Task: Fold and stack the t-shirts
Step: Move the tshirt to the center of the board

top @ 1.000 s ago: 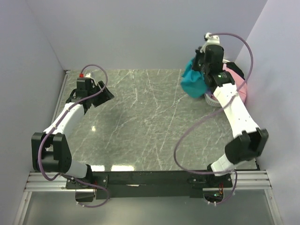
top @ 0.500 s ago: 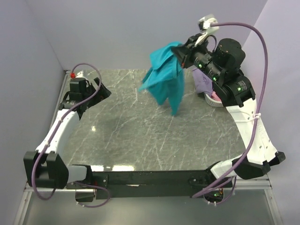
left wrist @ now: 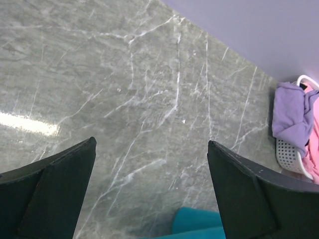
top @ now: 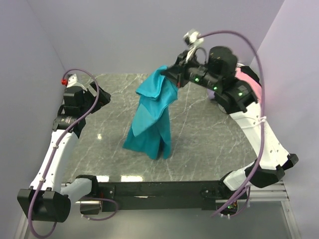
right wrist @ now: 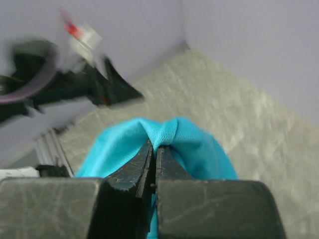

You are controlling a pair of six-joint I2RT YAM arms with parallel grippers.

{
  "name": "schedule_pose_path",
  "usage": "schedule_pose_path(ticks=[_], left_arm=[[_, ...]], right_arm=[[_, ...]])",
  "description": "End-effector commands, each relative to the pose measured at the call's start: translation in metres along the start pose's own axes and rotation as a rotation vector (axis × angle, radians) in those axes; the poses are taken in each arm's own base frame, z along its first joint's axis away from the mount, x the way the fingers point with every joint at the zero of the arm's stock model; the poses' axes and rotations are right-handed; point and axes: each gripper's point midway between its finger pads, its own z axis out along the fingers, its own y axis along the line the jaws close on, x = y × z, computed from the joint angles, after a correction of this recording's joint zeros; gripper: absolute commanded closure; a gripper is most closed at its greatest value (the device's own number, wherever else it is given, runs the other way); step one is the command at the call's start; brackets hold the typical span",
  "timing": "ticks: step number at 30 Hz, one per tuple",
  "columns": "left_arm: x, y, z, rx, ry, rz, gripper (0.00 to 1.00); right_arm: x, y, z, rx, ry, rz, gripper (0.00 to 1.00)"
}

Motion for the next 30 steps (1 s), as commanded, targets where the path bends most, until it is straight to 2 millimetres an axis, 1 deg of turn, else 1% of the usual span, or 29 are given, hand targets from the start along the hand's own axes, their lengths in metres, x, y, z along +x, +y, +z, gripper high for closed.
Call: schedule_pose_path(ticks=[1,2,4,5,7,8,9,10,11,12,13,14,15,16,17,18,19,20,21,22,23,24,25,26,27,28,29,30], left_arm=[[0.004,0.008,0.003,-0.031,0.016,0.006,0.01],[0.007,0.009,0.004,-0.031,0.024,0.007,0.00],[0.014,0.008,0.007,-0.014,0.051,0.008,0.01],[0.015,0.006,0.008,0.000,0.055,0.011,0.01],[0.023,0.004,0.012,0.023,0.084,0.011,0.01],[0.024,0.001,0.014,0.036,0.088,0.011,0.01],[0.027,0.001,0.015,0.044,0.101,0.013,0.01],[0.033,0.001,0.018,0.055,0.128,0.014,0.01],[0.037,0.000,0.020,0.060,0.143,0.016,0.01],[0.041,0.001,0.021,0.064,0.159,0.018,0.01],[0.051,0.004,0.025,0.067,0.190,0.018,0.01],[0.059,0.002,0.025,0.094,0.221,0.021,0.01],[0.071,0.004,0.028,0.115,0.248,0.024,0.01],[0.081,0.006,0.032,0.126,0.278,0.024,0.00],[0.091,0.005,0.033,0.148,0.310,0.015,0.01],[0.107,0.011,0.036,0.149,0.344,0.007,0.01],[0.113,0.009,0.044,0.171,0.353,-0.001,0.01],[0.121,0.007,0.047,0.192,0.378,-0.016,0.01],[0.129,0.007,0.050,0.197,0.400,-0.029,0.01],[0.136,0.001,0.059,0.222,0.416,-0.037,0.00],[0.142,-0.003,0.063,0.235,0.428,-0.034,0.01],[0.142,-0.010,0.068,0.247,0.427,-0.025,0.01],[0.155,-0.015,0.079,0.253,0.455,-0.013,0.01],[0.160,-0.020,0.084,0.259,0.471,-0.005,0.00],[0.164,-0.025,0.096,0.258,0.488,0.004,0.01],[0.173,-0.035,0.100,0.273,0.504,0.023,0.01],[0.176,-0.041,0.107,0.279,0.508,0.031,0.00],[0.181,-0.045,0.118,0.272,0.513,0.042,0.01]], right_arm=[[0.059,-0.067,0.001,0.367,0.067,0.111,1.00],[0.090,-0.106,-0.007,0.566,0.104,0.119,1.00],[0.119,-0.145,-0.023,0.763,0.132,0.140,1.00],[0.141,-0.177,-0.040,0.903,0.168,0.151,1.00],[0.168,-0.205,-0.048,0.994,0.211,0.177,1.00],[0.179,-0.229,-0.062,1.062,0.231,0.206,1.00],[0.194,-0.243,-0.063,1.104,0.261,0.220,1.00],[0.202,-0.256,-0.069,1.145,0.276,0.230,0.95],[0.209,-0.264,-0.074,1.176,0.299,0.240,0.90],[0.218,-0.282,-0.084,1.241,0.317,0.249,0.84],[0.221,-0.288,-0.088,1.261,0.329,0.253,0.76],[0.223,-0.292,-0.091,1.272,0.340,0.251,0.66],[0.222,-0.296,-0.095,1.281,0.336,0.247,0.51],[0.221,-0.296,-0.093,1.266,0.333,0.242,0.39],[0.218,-0.295,-0.093,1.250,0.323,0.228,0.35],[0.217,-0.294,-0.092,1.242,0.318,0.223,0.33],[0.216,-0.293,-0.090,1.225,0.312,0.225,0.31],[0.212,-0.291,-0.090,1.213,0.306,0.221,0.27],[0.211,-0.289,-0.090,1.206,0.301,0.224,0.26],[0.210,-0.288,-0.089,1.191,0.297,0.229,0.26],[0.206,-0.284,-0.088,1.176,0.288,0.228,0.25],[0.205,-0.282,-0.087,1.156,0.285,0.228,0.24],[0.205,-0.280,-0.086,1.142,0.284,0.230,0.22],[0.204,-0.276,-0.084,1.119,0.282,0.234,0.22],[0.204,-0.274,-0.083,1.106,0.284,0.233,0.21],[0.206,-0.273,-0.083,1.104,0.289,0.236,0.21],[0.208,-0.272,-0.083,1.097,0.293,0.238,0.21],[0.209,-0.271,-0.083,1.091,0.297,0.236,0.21]])
